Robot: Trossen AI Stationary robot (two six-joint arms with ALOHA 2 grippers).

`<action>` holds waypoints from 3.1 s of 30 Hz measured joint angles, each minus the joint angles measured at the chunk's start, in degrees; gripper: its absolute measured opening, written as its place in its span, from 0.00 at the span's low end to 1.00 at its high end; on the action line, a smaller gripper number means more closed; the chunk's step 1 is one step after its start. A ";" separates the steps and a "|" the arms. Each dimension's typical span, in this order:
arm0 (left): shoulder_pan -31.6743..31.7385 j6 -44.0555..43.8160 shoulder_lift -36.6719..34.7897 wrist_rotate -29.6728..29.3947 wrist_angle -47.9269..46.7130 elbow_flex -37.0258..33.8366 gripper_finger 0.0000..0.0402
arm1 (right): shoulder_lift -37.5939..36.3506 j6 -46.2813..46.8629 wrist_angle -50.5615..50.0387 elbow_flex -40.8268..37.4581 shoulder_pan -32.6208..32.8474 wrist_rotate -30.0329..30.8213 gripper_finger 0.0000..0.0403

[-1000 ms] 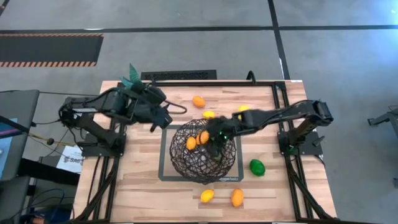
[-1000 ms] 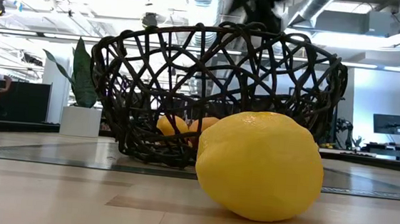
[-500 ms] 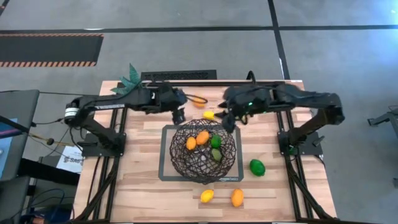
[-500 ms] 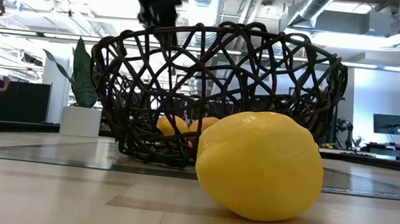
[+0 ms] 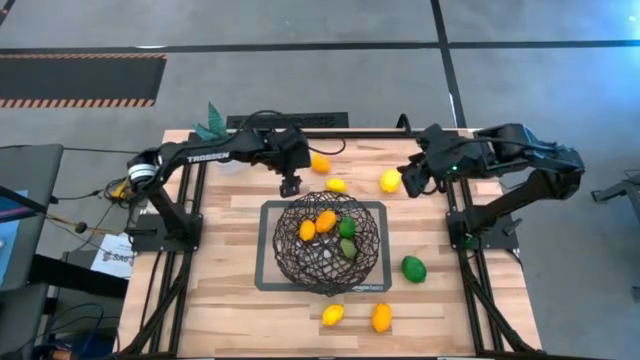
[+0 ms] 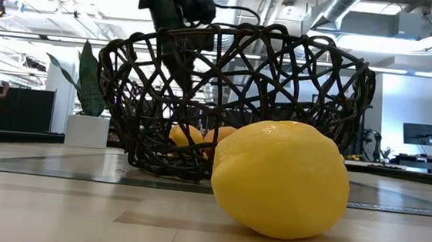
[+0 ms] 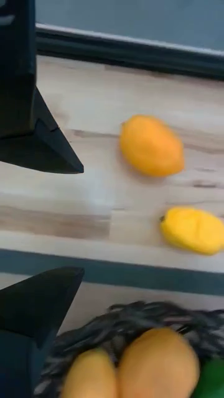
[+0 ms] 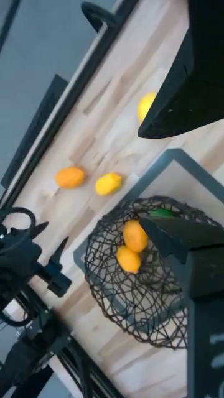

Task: Build produce basket
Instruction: Put the lemon into the basket

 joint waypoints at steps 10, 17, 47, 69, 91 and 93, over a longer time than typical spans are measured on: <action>-4.16 4.67 3.67 -1.66 4.37 5.73 0.60 | -2.91 -0.80 -6.07 -0.06 0.31 2.05 0.57; -2.75 4.05 6.79 10.62 2.67 11.37 0.60 | -3.38 -0.39 -6.10 -0.06 1.82 1.70 0.57; 5.26 27.24 14.24 6.83 -2.70 14.64 0.59 | 3.00 14.90 -4.24 -0.11 13.76 2.93 0.57; 5.91 22.36 19.74 1.08 1.44 14.70 0.45 | 12.13 17.09 5.80 -0.09 14.24 4.24 0.57; 4.24 25.89 22.51 -1.61 3.13 14.69 0.67 | 12.18 15.83 6.94 -0.11 17.52 4.41 0.57; 4.28 26.28 23.15 -3.64 4.85 14.84 0.67 | 12.17 15.87 7.15 -0.11 18.00 4.50 0.57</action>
